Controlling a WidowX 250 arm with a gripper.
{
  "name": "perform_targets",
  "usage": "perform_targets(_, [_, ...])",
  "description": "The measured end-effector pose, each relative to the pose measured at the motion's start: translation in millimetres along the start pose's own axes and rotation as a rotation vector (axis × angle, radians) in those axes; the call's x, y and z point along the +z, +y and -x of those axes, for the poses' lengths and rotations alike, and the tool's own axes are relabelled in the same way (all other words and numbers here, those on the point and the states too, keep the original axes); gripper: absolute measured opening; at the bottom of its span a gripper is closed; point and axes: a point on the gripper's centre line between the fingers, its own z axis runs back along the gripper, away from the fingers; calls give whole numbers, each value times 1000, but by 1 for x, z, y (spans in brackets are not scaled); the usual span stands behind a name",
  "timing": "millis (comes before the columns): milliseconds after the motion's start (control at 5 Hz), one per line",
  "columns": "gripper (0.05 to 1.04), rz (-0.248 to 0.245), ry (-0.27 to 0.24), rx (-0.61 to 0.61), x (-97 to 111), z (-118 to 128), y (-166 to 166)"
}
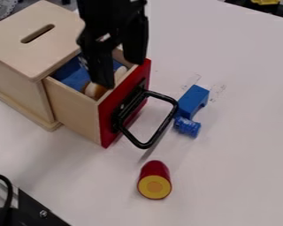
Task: Close the drawer
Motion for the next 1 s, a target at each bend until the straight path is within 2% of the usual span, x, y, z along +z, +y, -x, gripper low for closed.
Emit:
perform_targets(200, [999,22,-2,-10,-8,9,-4])
perform_targets(400, [999,26,-28,19,-19,14,-11])
perform_targets(600, [999,2,-61,31,-33,17,-16])
perform_targets(1000, [999,-50,-89,20,-56,15,-20])
